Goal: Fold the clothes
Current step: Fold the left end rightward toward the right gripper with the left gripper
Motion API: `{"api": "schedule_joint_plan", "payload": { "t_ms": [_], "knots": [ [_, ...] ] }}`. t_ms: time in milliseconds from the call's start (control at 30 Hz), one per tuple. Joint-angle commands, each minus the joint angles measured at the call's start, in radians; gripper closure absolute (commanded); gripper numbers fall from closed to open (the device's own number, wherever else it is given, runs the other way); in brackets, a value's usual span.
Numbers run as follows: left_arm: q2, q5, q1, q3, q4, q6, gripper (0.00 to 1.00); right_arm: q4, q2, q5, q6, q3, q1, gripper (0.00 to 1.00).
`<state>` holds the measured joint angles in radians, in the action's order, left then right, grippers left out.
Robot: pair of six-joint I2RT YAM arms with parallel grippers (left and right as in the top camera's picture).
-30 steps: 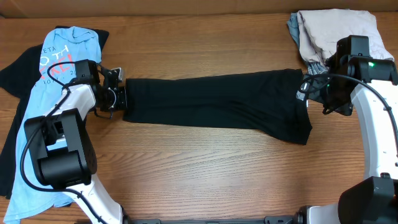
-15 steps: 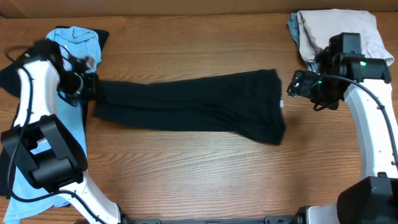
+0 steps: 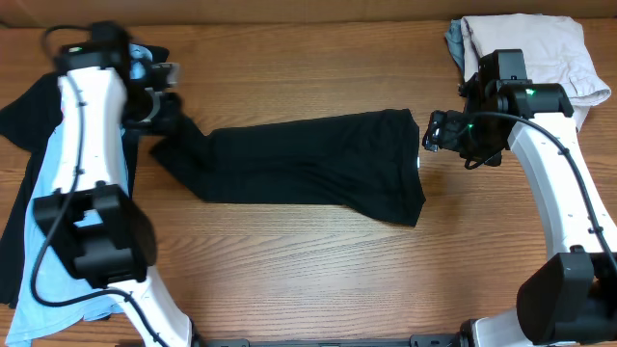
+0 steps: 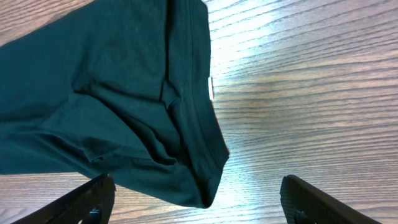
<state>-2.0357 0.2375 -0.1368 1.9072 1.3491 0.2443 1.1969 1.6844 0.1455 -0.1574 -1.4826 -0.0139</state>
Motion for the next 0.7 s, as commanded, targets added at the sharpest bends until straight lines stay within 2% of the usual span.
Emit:
{"api": "schedule_joint_plan", "payload": {
  "t_ms": [0, 133, 267, 667],
  "knots": [
    [0.007, -0.003, 0.109, 0.013, -0.008, 0.026, 0.96, -0.004, 0.013, 0.006, -0.006, -0.015, -0.002, 0.11],
    [0.007, -0.012, 0.233, 0.012, -0.026, 0.024, 0.96, -0.018, 0.013, 0.006, -0.006, -0.015, -0.002, 0.10],
    [0.006, -0.013, 0.301, 0.012, -0.047, 0.003, 0.96, -0.019, 0.013, 0.006, -0.006, -0.015, -0.002, 0.09],
    [-0.006, -0.013, 0.443, -0.003, -0.142, -0.066, 0.96, -0.038, 0.013, 0.006, -0.005, -0.015, -0.002, 0.06]
  ]
}}
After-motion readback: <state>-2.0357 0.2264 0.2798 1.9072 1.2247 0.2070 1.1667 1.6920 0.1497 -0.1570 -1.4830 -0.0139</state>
